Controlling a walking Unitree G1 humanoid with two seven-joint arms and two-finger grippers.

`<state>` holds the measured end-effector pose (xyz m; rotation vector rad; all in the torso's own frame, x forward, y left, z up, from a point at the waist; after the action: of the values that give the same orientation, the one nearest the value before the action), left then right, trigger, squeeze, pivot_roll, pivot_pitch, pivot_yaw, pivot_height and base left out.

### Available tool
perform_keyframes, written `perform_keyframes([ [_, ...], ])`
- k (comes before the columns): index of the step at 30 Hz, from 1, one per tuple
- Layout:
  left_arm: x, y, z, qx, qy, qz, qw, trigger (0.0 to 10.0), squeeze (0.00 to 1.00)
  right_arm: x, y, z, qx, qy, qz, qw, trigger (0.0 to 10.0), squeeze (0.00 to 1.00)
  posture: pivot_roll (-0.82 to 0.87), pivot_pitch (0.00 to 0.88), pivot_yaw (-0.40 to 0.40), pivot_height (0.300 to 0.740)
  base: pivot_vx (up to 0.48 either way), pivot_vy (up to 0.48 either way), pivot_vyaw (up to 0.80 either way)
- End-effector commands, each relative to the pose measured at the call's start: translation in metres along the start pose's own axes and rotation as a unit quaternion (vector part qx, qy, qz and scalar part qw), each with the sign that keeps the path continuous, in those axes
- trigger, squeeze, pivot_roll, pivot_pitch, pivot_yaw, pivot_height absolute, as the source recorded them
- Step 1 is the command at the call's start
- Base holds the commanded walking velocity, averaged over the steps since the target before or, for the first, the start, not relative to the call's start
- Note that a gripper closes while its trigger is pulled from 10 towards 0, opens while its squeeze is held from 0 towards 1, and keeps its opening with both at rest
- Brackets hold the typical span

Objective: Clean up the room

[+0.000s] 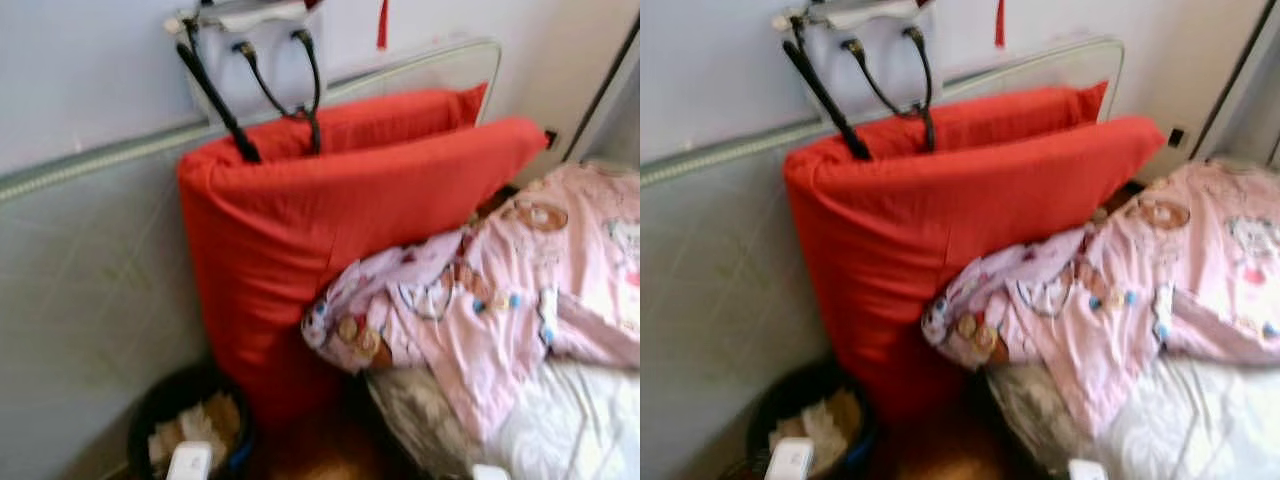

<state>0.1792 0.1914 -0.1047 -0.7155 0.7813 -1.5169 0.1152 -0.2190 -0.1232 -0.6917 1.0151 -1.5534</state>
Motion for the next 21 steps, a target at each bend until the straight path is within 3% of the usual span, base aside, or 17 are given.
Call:
perform_keyframes([
  [1, -0.0141, -0.0041, -0.0085, -0.015, 0.005, 0.016, 1.0, 10.0, 0.0, -0.0185, 0.0051, 0.0123, 0.019, 0.004, 0.023, 1.0, 10.0, 0.0, -0.02, 0.0, -0.007, 0.74, 0.277, 0.0, 0.0],
  [14, -0.0149, -0.0053, -0.0113, -0.013, 0.006, 0.015, 1.0, 10.0, 0.0, -0.0186, 0.0044, 0.0098, 0.024, 0.016, 0.02, 0.999, 10.0, 0.0, -0.03, 0.0, 0.008, 0.74, 0.255, 0.0, 0.0],
  [15, -0.0149, -0.0055, -0.0119, -0.012, -0.004, 0.017, 1.0, 10.0, 0.0, -0.0185, 0.0044, 0.0098, 0.025, 0.016, 0.019, 0.999, 10.0, 0.0, -0.03, 0.0, 0.008, 0.74, 0.0, 0.0, 0.0],
  [18, -0.0149, -0.0065, -0.0128, 0.013, -0.086, 0.034, 0.996, 10.0, 0.0, -0.0177, 0.0039, 0.012, 0.041, 0.028, 0.014, 0.999, 10.0, 0.0, -0.03, 0.0, 0.007, 0.74, 0.0, 0.0, 0.0],
  [21, -0.0143, -0.007, -0.0104, 0.034, -0.105, 0.036, 0.993, 10.0, 0.0, -0.0172, 0.0031, 0.0156, 0.061, 0.037, 0.015, 0.997, 10.0, 0.0, -0.03, 0.0, 0.006, 0.74, 0.0, 0.0, 0.0],
])
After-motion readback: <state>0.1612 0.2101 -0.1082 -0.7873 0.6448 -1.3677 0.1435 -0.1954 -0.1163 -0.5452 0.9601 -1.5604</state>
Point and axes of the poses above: a point about 5 cm out from each wrist's last joint towards the gripper, its own y axis pointing out of the wrist towards the gripper, its own z axis along the axis of the wrist's last joint, x = y × z, the point moved 2 cm from there along y, pointing out of the wrist towards the gripper, and after that the axes turned 4 degrees about y, right-handed, at the moved point
